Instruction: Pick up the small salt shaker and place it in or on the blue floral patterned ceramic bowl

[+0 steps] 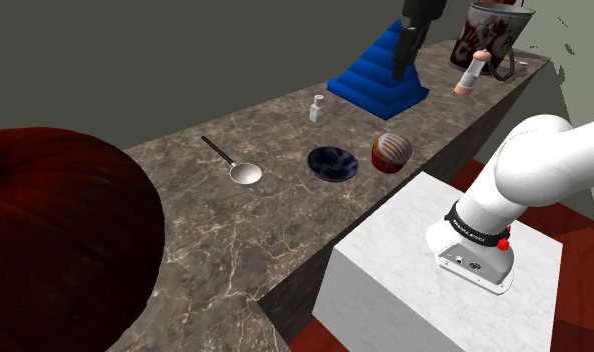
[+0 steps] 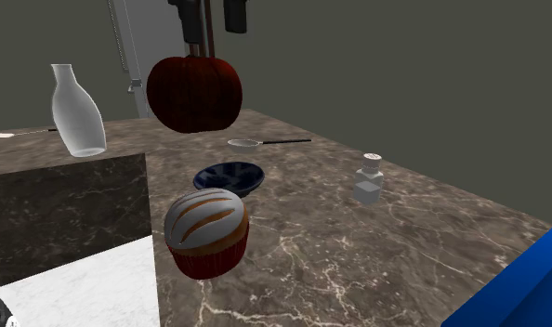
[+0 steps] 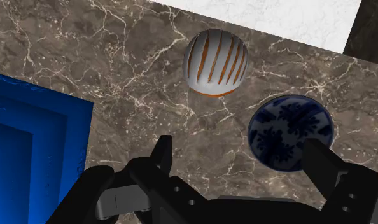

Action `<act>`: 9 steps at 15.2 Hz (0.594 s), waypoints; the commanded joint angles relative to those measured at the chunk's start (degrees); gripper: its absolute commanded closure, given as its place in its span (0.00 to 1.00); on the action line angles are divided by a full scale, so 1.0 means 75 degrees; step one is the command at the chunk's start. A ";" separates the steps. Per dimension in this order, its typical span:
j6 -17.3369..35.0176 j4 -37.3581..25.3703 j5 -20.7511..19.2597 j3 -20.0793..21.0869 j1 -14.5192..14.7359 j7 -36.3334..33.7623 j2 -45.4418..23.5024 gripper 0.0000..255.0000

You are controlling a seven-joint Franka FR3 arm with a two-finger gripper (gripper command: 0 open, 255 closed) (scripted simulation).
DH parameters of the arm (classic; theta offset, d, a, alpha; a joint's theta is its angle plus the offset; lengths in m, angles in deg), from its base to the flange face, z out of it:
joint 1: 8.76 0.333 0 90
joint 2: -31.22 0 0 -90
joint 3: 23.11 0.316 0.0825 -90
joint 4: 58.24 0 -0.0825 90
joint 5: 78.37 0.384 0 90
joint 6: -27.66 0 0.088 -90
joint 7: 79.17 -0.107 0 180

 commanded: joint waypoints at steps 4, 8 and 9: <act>0.0712 -0.0080 -0.0051 -0.0140 -0.0054 0.0104 -0.0766 0.00; 0.1580 -0.0341 -0.0080 -0.0315 -0.0112 0.0249 -0.1860 0.00; 0.1779 -0.0433 -0.0080 -0.0357 -0.0123 0.0286 -0.2143 0.00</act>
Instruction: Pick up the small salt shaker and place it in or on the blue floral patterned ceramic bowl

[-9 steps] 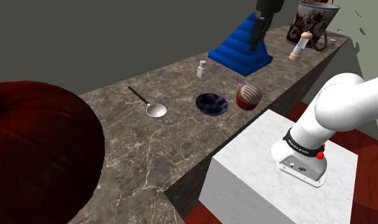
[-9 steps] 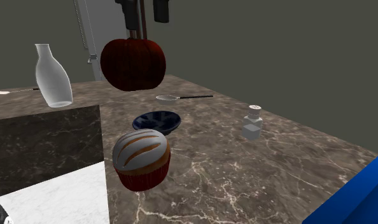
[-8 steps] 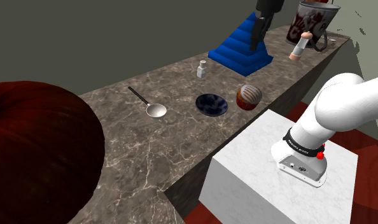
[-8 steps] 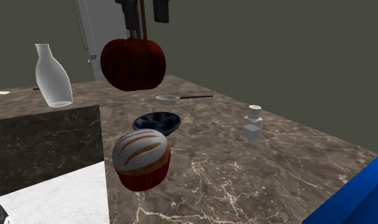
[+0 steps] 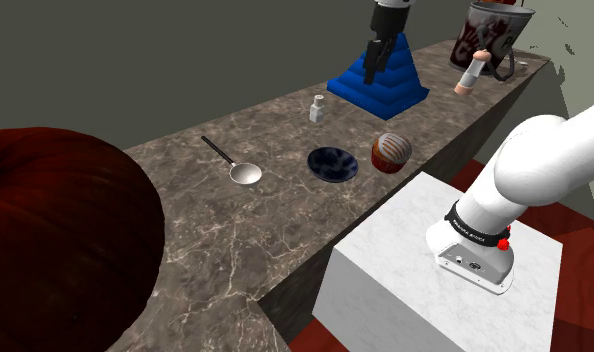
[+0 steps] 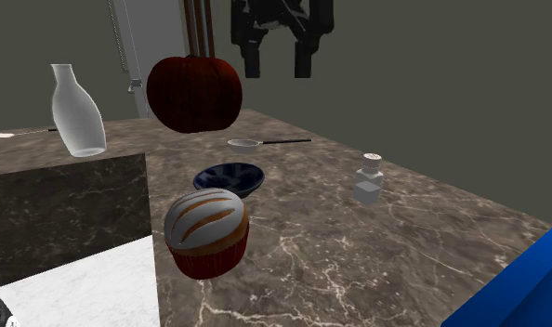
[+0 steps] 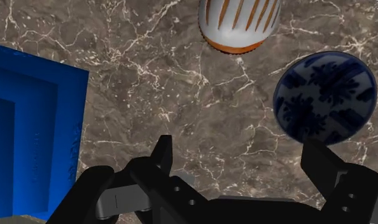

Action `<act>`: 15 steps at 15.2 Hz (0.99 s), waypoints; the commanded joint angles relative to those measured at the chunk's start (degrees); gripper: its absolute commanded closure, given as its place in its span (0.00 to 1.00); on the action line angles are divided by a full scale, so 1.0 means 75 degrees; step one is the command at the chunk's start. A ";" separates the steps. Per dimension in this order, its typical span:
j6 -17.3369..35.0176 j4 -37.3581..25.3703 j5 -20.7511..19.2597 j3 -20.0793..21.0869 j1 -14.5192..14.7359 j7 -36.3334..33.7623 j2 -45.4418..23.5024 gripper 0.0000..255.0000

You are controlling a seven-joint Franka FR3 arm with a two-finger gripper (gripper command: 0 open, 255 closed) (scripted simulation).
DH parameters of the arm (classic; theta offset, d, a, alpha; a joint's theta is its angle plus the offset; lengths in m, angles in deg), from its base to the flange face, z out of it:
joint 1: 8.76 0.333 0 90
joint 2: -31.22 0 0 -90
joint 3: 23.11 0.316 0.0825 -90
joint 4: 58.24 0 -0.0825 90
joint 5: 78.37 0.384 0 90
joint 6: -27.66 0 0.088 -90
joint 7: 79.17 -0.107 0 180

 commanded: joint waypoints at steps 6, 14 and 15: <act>0.1308 -0.0877 0.0091 -0.0257 -0.0050 0.0263 -0.2123 0.00; 0.2142 -0.2460 0.0415 -0.0461 -0.0140 0.0673 -0.4497 0.00; 0.2201 -0.2703 0.0467 -0.0474 -0.0159 0.0726 -0.4796 0.00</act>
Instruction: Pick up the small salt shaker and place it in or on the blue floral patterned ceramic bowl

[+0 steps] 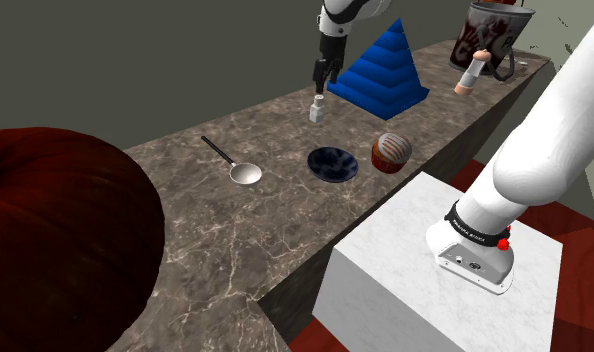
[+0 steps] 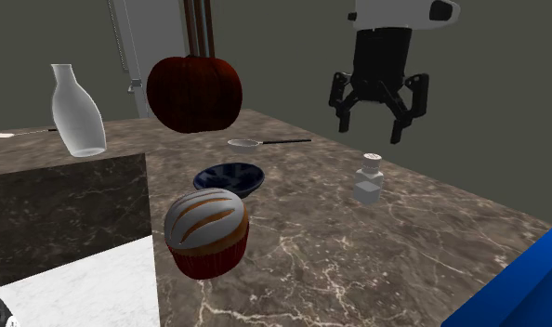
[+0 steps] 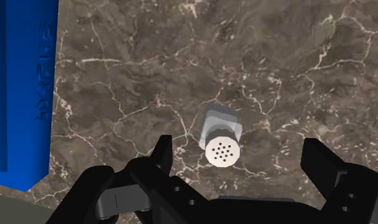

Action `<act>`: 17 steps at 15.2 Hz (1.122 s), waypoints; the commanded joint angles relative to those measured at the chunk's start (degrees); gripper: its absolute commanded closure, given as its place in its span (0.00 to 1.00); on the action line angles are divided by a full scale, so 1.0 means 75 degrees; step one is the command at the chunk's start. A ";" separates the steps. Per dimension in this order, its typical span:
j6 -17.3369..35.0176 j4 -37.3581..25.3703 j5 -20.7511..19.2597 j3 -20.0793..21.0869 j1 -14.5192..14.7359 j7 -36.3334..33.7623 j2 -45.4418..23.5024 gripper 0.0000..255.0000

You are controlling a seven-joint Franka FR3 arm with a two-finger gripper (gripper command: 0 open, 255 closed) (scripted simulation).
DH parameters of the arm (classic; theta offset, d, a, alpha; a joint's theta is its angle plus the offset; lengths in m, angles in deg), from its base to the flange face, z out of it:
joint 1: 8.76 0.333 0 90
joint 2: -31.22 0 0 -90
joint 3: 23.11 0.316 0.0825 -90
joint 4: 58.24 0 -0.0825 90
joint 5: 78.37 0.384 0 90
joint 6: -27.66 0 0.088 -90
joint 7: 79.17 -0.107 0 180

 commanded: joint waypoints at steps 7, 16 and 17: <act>0.0692 0.0018 0.0097 -0.0011 -0.0027 0.0086 -0.0667 0.00; 0.0841 0.0090 0.0107 -0.0009 -0.0028 0.0093 -0.0745 0.00; 0.0841 0.0090 0.0107 -0.0009 -0.0028 0.0093 -0.0745 1.00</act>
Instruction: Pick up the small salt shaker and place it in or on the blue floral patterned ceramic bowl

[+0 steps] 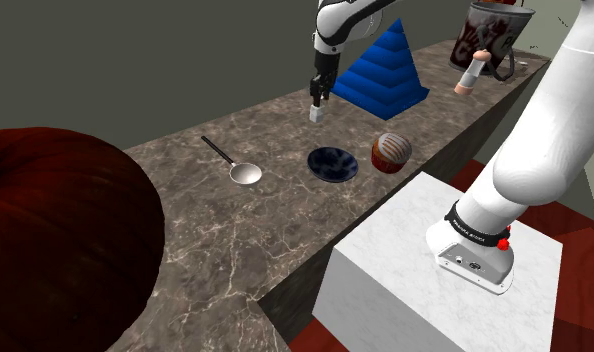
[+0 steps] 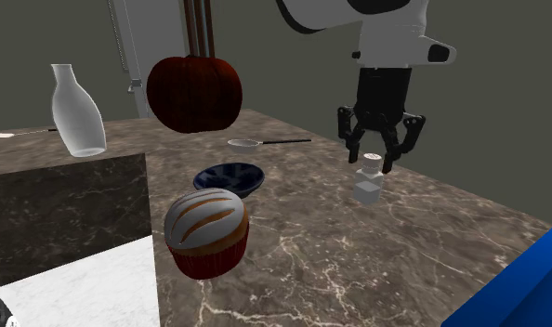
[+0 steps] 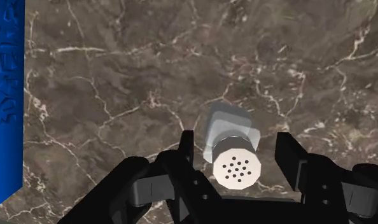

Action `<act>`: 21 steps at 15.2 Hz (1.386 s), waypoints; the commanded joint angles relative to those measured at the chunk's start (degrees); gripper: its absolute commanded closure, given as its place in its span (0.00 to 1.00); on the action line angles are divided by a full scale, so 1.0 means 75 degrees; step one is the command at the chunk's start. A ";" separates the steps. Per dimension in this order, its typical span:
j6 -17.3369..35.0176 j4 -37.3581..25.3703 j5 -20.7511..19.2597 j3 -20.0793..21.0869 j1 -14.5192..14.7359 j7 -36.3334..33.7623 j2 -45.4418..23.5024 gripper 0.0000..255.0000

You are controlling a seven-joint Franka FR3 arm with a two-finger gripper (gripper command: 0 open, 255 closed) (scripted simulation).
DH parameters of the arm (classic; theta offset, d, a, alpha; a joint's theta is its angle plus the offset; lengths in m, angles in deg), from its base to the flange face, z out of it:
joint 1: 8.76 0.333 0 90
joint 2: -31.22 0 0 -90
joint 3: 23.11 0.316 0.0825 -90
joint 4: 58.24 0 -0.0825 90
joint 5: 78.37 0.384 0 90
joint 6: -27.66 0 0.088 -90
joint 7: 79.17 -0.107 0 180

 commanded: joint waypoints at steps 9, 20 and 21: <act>0.0001 0.0000 0.0000 0.0000 0.0000 0.0000 0.0000 1.00; -0.1057 -0.0587 -0.0057 -0.0006 0.0008 -0.0041 0.0473 1.00; -0.1155 -0.0650 -0.0061 -0.0006 0.0009 -0.0044 0.0507 1.00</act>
